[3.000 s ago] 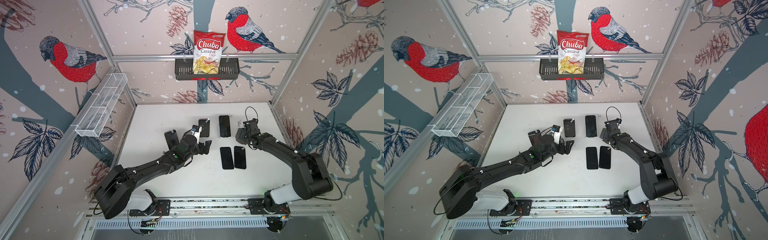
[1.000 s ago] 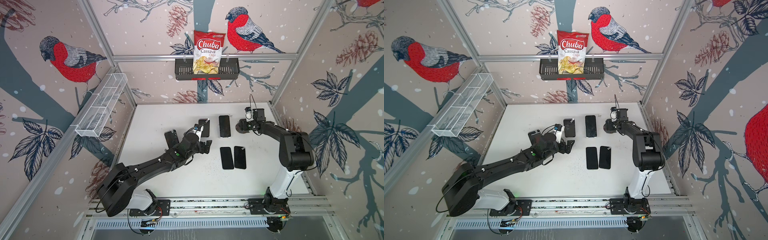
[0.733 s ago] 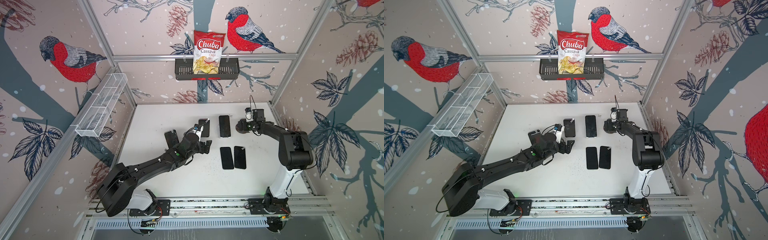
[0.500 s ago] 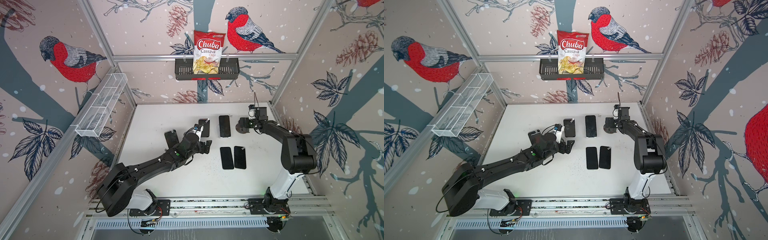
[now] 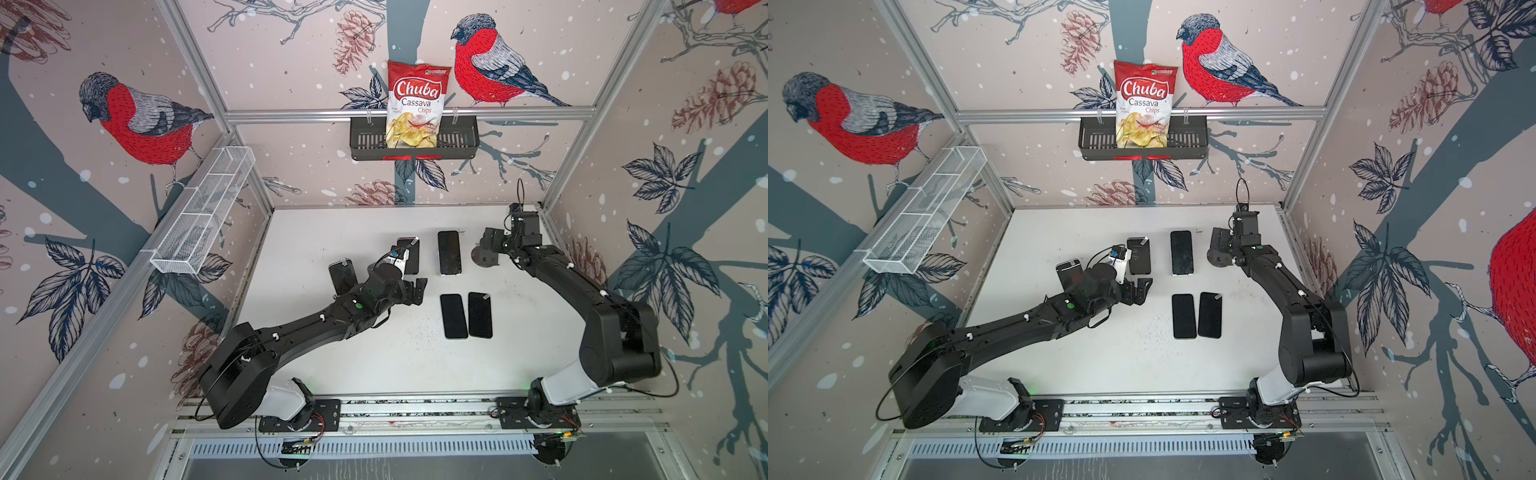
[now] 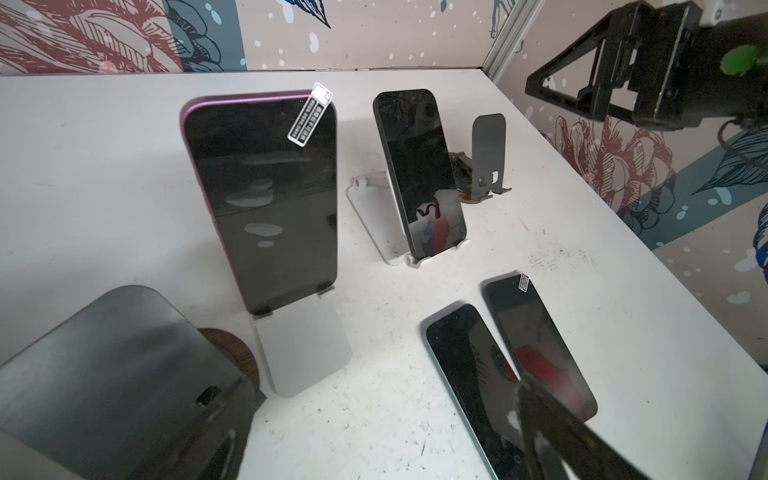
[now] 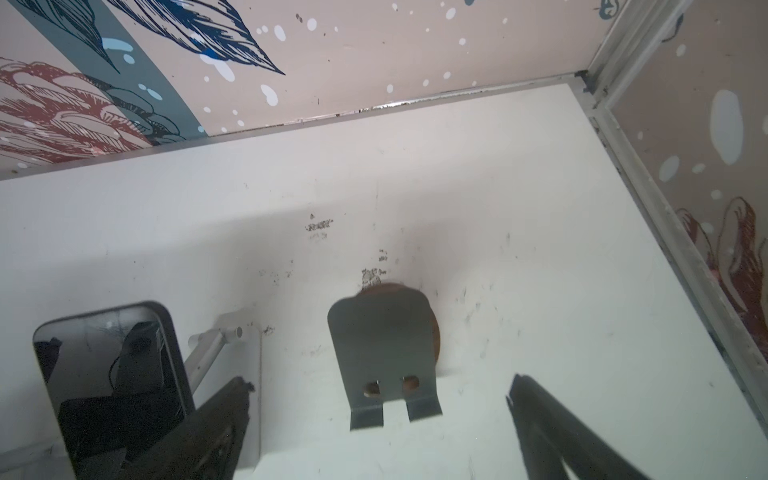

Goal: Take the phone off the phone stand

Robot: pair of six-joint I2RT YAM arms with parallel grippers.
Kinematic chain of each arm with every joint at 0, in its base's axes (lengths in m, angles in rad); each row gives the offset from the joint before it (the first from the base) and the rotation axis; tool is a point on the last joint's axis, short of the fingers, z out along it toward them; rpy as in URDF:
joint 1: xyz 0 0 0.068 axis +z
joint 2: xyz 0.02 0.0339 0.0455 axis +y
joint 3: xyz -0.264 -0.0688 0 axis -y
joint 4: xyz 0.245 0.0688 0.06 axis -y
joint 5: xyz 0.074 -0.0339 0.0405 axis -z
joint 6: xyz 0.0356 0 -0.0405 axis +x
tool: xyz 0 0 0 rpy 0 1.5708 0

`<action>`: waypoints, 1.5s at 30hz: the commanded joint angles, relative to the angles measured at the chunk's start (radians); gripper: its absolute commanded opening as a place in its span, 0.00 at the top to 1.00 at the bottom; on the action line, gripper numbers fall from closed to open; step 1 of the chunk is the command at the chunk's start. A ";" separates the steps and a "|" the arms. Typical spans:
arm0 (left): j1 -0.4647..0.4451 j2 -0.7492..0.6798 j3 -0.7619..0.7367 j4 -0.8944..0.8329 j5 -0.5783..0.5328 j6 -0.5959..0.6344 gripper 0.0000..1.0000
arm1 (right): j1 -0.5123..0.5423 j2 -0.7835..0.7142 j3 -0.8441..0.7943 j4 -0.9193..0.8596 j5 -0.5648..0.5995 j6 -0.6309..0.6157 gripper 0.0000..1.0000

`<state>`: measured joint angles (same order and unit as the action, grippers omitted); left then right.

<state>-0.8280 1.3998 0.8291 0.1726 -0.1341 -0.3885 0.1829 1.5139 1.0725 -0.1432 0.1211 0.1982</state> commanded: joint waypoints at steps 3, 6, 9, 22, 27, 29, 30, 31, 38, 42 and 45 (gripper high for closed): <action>-0.008 0.006 0.029 -0.002 -0.009 -0.019 0.03 | 0.025 -0.074 -0.055 -0.030 0.059 0.117 0.01; -0.010 0.008 0.040 -0.004 -0.001 -0.028 0.03 | 0.062 -0.085 -0.069 -0.038 0.085 0.128 0.01; -0.011 0.008 0.045 -0.009 0.010 -0.035 0.03 | 0.110 -0.081 -0.075 -0.038 0.095 0.128 0.01; -0.014 -0.012 0.019 -0.004 0.010 -0.054 0.03 | 0.265 -0.010 -0.035 -0.041 0.095 0.145 0.00; -0.014 -0.016 0.016 -0.002 0.008 -0.041 0.03 | 0.302 0.041 0.007 -0.044 0.089 0.142 0.00; -0.014 -0.016 0.013 -0.002 0.002 -0.036 0.03 | 0.311 0.065 0.024 -0.048 0.091 0.142 0.00; -0.014 -0.018 0.011 -0.002 0.000 -0.035 0.03 | 0.315 0.079 0.034 -0.050 0.092 0.142 0.00; -0.014 -0.019 0.007 -0.002 -0.004 -0.033 0.03 | 0.320 0.091 0.041 -0.051 0.094 0.140 0.00; -0.014 -0.045 -0.022 0.005 -0.041 -0.011 0.03 | 0.352 0.178 0.091 -0.052 0.125 0.126 0.01; -0.014 -0.059 -0.034 0.005 -0.058 -0.001 0.03 | 0.353 0.215 0.111 -0.052 0.120 0.117 0.00; -0.014 -0.068 -0.045 0.005 -0.068 0.000 0.04 | 0.352 0.237 0.121 -0.052 0.127 0.111 0.00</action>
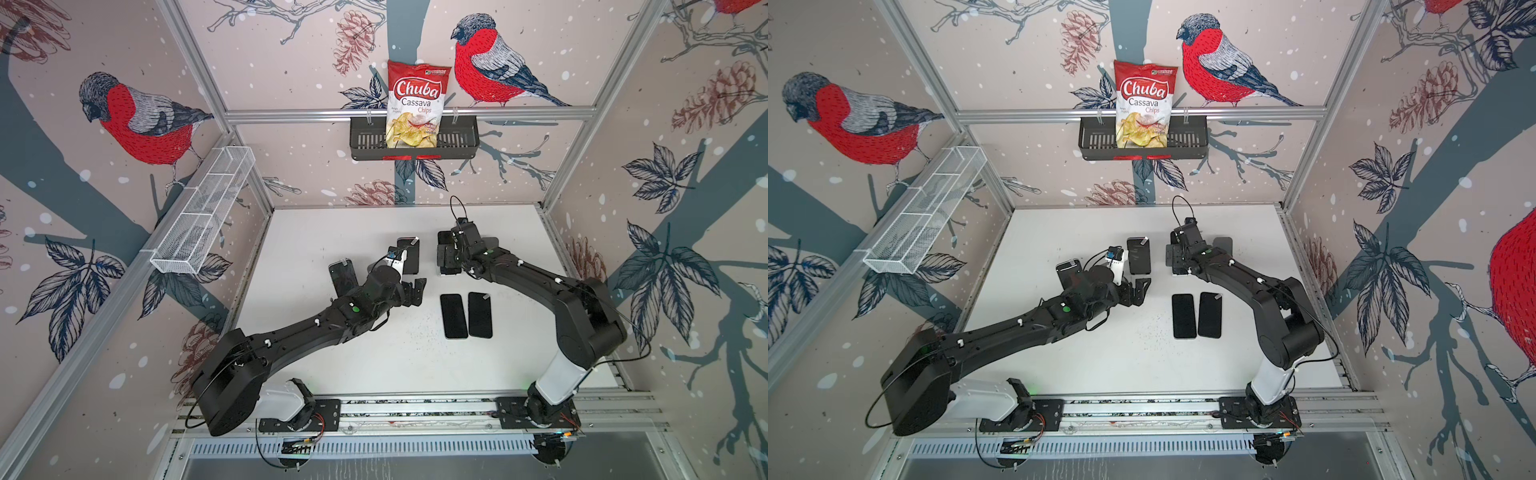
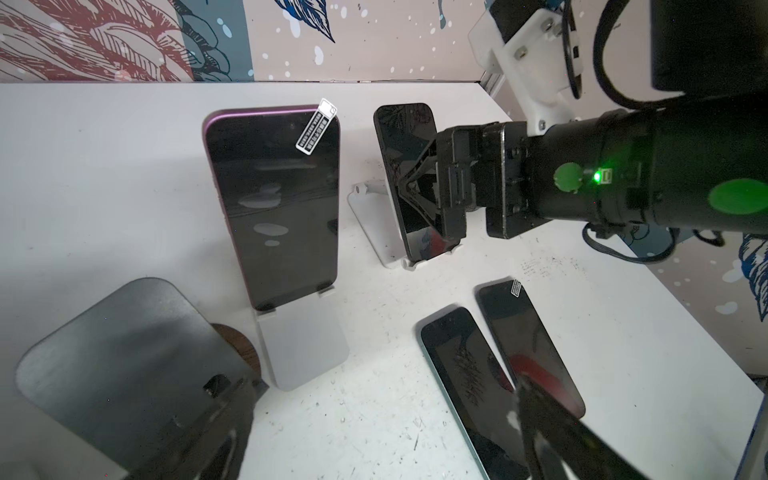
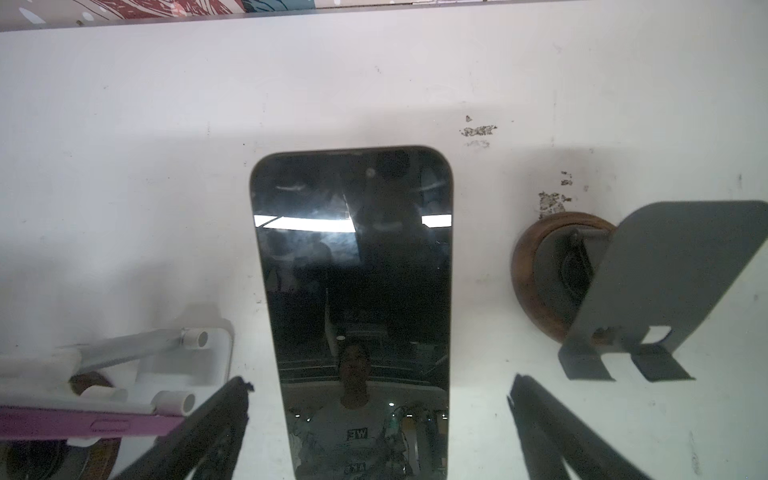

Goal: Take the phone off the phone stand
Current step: 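Lower the right gripper onto the black phone on the white stand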

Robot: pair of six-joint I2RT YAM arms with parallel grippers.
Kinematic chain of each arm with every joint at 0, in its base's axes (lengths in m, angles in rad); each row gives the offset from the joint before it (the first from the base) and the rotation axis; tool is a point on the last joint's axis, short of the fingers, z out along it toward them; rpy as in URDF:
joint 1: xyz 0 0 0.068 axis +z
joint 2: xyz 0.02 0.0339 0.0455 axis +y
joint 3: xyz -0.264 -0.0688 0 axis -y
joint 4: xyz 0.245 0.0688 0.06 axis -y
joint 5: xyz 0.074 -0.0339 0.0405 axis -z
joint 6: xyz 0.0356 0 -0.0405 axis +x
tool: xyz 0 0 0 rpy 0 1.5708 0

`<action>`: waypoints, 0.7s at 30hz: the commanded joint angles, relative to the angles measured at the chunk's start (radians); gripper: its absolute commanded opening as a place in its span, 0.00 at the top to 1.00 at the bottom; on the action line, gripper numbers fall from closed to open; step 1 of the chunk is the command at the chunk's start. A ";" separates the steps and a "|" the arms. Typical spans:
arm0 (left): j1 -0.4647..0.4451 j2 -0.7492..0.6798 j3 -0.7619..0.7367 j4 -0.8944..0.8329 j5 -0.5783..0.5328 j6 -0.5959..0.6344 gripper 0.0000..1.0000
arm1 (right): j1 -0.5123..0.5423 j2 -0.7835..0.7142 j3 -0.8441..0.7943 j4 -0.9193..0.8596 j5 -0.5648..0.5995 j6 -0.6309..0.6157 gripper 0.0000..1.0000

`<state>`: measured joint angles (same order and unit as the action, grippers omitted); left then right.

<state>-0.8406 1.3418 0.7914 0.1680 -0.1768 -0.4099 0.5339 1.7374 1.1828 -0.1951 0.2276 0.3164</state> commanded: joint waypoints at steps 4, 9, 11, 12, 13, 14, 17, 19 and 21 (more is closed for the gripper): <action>-0.002 -0.019 -0.020 0.011 -0.031 0.022 0.03 | 0.001 0.035 0.012 0.014 0.018 -0.027 0.00; -0.002 -0.028 -0.030 0.010 -0.037 0.022 0.03 | 0.001 0.056 0.014 0.024 0.016 -0.035 0.00; -0.002 -0.032 -0.033 0.011 -0.039 0.020 0.03 | 0.001 0.062 0.011 0.030 0.012 -0.035 0.02; -0.002 -0.032 -0.033 0.010 -0.040 0.021 0.04 | 0.001 0.063 0.009 0.036 0.009 -0.036 0.03; -0.001 -0.033 -0.034 0.010 -0.040 0.021 0.03 | 0.001 0.065 0.007 0.038 0.008 -0.035 0.05; -0.002 -0.035 -0.035 0.010 -0.041 0.019 0.03 | 0.001 0.066 0.006 0.040 0.005 -0.035 0.06; -0.002 -0.035 -0.036 0.010 -0.040 0.019 0.03 | 0.000 0.074 0.005 0.043 0.002 -0.037 0.09; -0.002 -0.034 -0.037 0.010 -0.039 0.019 0.03 | 0.000 0.075 0.004 0.043 0.005 -0.039 0.12; -0.002 -0.033 -0.037 0.010 -0.040 0.017 0.03 | 0.000 0.073 -0.001 0.046 0.010 -0.040 0.15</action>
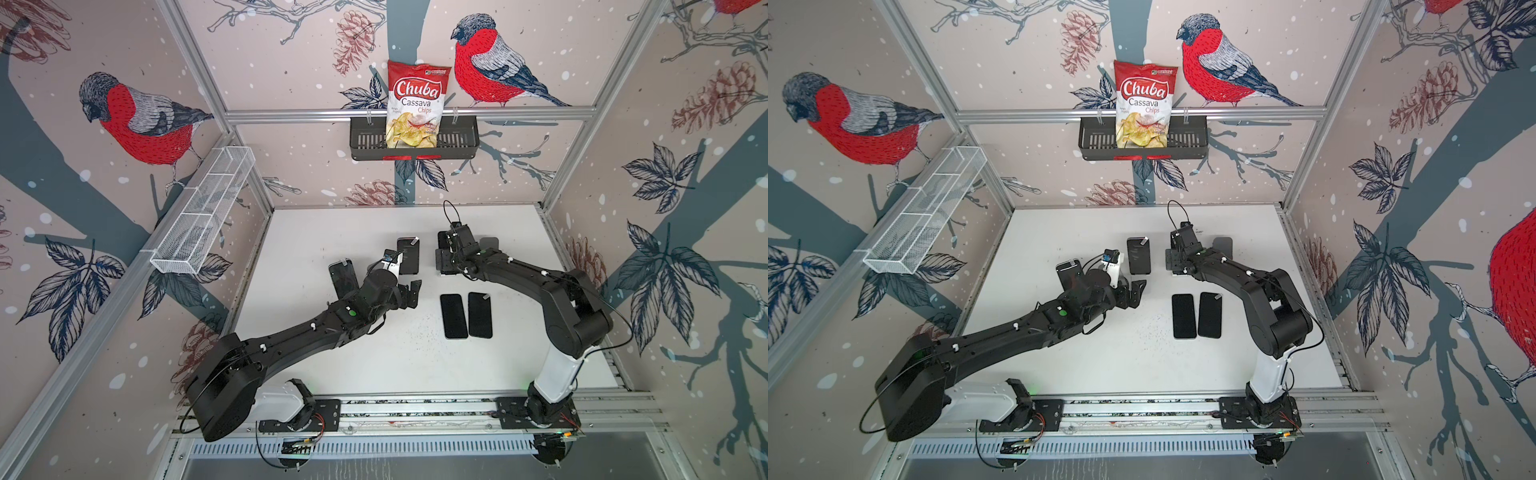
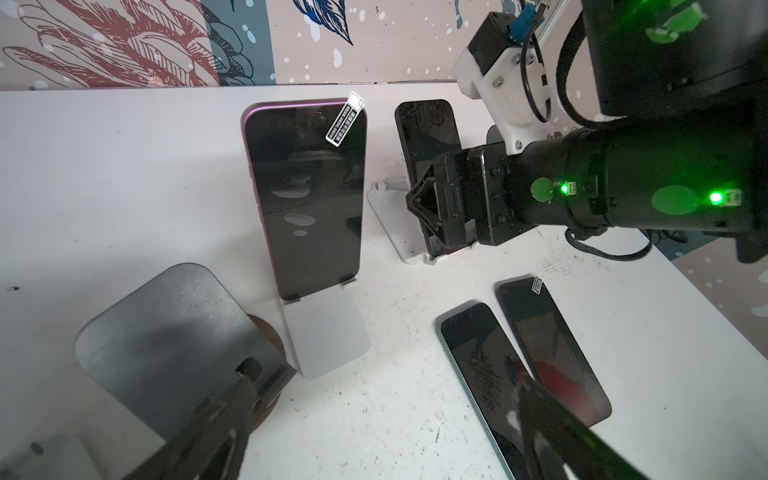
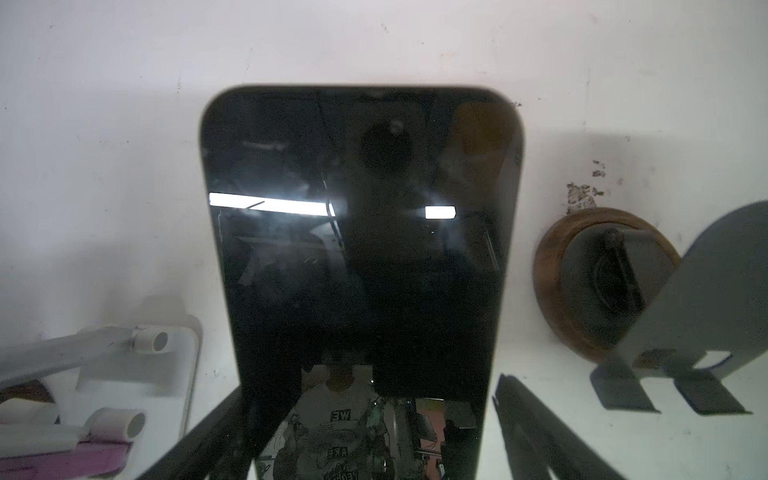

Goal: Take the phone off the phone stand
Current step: 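Close the right gripper on the black phone and lift it off the stand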

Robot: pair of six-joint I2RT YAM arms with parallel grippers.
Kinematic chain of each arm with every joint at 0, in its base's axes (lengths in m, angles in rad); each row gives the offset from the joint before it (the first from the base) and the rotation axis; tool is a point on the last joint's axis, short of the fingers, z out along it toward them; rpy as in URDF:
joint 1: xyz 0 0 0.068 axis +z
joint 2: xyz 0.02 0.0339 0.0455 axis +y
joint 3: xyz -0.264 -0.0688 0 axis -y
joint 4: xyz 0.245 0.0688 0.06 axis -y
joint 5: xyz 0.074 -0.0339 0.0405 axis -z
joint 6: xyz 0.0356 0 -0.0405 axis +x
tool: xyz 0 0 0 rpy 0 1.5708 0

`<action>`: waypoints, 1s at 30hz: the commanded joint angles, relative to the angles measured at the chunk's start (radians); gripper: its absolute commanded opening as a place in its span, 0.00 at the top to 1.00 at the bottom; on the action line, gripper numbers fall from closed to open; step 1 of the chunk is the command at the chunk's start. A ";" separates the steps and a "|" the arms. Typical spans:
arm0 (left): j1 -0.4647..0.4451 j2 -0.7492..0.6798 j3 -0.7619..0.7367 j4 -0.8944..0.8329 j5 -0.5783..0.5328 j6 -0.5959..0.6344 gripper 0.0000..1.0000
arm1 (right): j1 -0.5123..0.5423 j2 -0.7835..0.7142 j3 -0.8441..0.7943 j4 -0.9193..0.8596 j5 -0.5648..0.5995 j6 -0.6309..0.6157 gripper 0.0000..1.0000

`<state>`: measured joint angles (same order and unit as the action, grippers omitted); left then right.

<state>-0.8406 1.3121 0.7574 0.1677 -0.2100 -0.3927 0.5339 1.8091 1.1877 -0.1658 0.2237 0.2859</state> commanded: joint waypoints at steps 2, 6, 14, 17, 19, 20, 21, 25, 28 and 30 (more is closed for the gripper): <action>-0.002 -0.004 -0.003 0.012 -0.007 0.000 0.03 | 0.001 -0.006 -0.014 0.025 0.013 -0.013 0.19; -0.002 -0.001 -0.003 0.012 -0.008 0.000 0.03 | 0.000 -0.020 -0.026 0.037 0.014 -0.018 0.22; -0.002 -0.002 -0.005 0.014 -0.007 -0.001 0.03 | 0.001 -0.035 -0.019 0.037 0.014 -0.026 0.25; -0.002 -0.003 -0.006 0.013 -0.006 -0.002 0.03 | 0.001 -0.042 -0.018 0.037 0.013 -0.026 0.25; -0.002 -0.003 -0.007 0.013 -0.009 -0.003 0.03 | 0.001 -0.045 -0.018 0.035 0.017 -0.027 0.26; -0.002 -0.004 -0.009 0.014 -0.009 -0.002 0.03 | 0.001 -0.047 -0.016 0.035 0.018 -0.025 0.26; -0.002 -0.005 -0.009 0.015 -0.009 -0.003 0.03 | 0.001 -0.048 -0.017 0.034 0.020 -0.025 0.26; -0.002 -0.008 -0.015 0.018 -0.007 -0.005 0.03 | 0.001 -0.058 -0.016 0.035 0.022 -0.024 0.26; -0.002 -0.011 -0.018 0.021 -0.006 -0.005 0.03 | 0.001 -0.065 -0.014 0.034 0.023 -0.022 0.27; -0.002 -0.014 -0.021 0.023 -0.007 -0.005 0.03 | 0.001 -0.073 -0.012 0.033 0.022 -0.023 0.27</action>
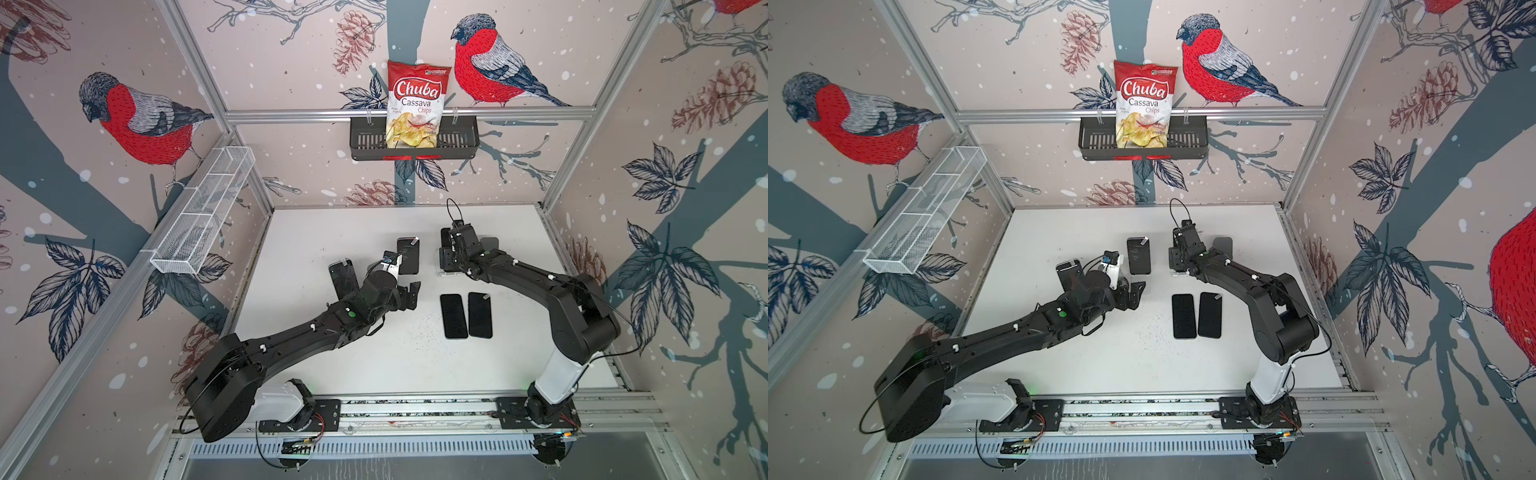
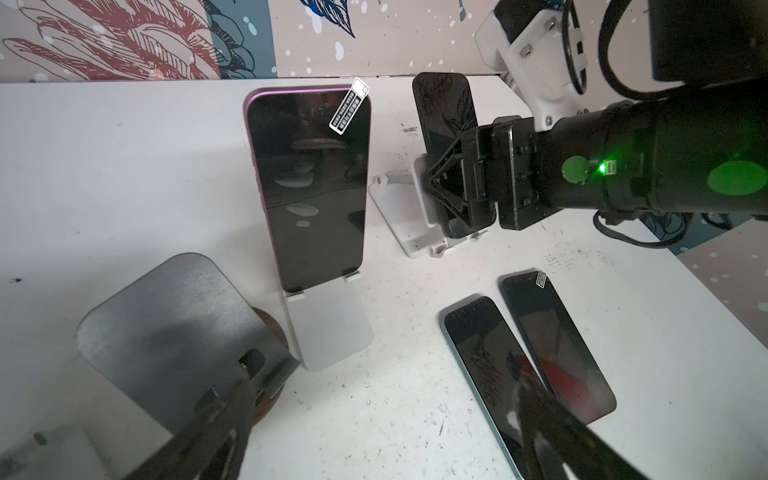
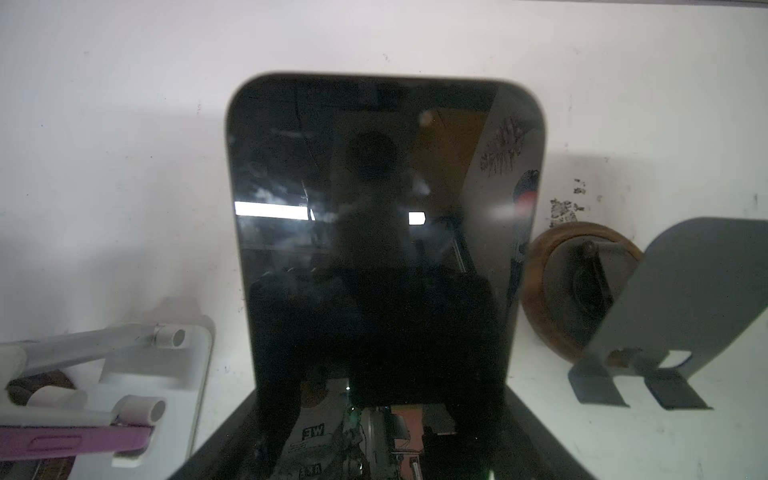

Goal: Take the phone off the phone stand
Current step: 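Close the right gripper on the black phone and lift it off the stand, then carry the black phone nearer the robot beside the lying phones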

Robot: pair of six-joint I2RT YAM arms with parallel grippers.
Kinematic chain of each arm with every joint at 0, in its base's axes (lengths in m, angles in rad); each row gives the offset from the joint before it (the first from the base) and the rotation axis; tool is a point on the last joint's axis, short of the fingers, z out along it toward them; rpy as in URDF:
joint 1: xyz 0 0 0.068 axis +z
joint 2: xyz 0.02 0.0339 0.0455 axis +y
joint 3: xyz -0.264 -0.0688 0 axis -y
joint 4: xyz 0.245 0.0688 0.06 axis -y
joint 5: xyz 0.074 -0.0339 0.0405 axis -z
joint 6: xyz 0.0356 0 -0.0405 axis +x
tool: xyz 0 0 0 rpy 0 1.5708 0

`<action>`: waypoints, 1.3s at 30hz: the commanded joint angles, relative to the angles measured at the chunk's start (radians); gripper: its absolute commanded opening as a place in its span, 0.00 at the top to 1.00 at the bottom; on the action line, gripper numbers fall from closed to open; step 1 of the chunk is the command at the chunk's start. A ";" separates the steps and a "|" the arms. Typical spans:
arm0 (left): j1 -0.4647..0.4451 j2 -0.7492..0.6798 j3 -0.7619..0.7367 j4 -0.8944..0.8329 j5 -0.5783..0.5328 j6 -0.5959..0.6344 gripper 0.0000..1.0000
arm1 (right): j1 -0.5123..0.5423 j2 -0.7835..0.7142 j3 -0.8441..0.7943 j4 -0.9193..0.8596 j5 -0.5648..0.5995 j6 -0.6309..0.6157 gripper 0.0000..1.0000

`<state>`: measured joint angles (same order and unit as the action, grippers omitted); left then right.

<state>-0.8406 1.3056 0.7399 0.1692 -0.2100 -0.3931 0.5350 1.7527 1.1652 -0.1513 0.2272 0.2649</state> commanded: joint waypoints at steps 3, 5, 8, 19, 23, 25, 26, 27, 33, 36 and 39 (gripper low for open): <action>-0.002 -0.013 -0.008 0.024 -0.012 -0.003 0.04 | 0.002 -0.026 0.013 0.010 0.017 0.000 0.27; -0.002 -0.017 -0.009 0.024 -0.014 -0.003 0.04 | 0.005 -0.036 0.015 0.004 0.016 0.004 0.27; -0.002 -0.020 -0.011 0.026 -0.018 -0.003 0.03 | 0.012 -0.053 0.016 -0.003 0.018 0.006 0.27; -0.002 -0.030 -0.017 0.021 -0.030 -0.001 0.03 | 0.074 -0.142 -0.005 -0.057 0.040 0.037 0.27; -0.002 -0.046 -0.027 0.020 -0.040 0.000 0.03 | 0.114 -0.193 -0.039 -0.069 0.062 0.059 0.27; -0.002 -0.053 -0.032 0.020 -0.045 -0.004 0.03 | 0.135 -0.216 -0.056 -0.076 0.068 0.074 0.27; -0.002 -0.058 -0.035 0.020 -0.045 -0.007 0.03 | 0.145 -0.226 -0.066 -0.080 0.070 0.083 0.27; -0.002 -0.061 -0.039 0.019 -0.050 -0.010 0.03 | 0.155 -0.235 -0.075 -0.083 0.070 0.091 0.27; -0.002 -0.082 -0.065 0.010 -0.078 -0.041 0.03 | 0.239 -0.272 -0.125 -0.110 0.085 0.152 0.27; -0.002 -0.092 -0.080 0.007 -0.079 -0.059 0.03 | 0.291 -0.276 -0.146 -0.128 0.101 0.195 0.27; -0.002 -0.111 -0.098 0.007 -0.074 -0.073 0.03 | 0.346 -0.271 -0.166 -0.138 0.107 0.234 0.27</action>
<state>-0.8406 1.2079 0.6510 0.1688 -0.2695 -0.4416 0.8513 1.4857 1.0080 -0.2882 0.2996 0.4347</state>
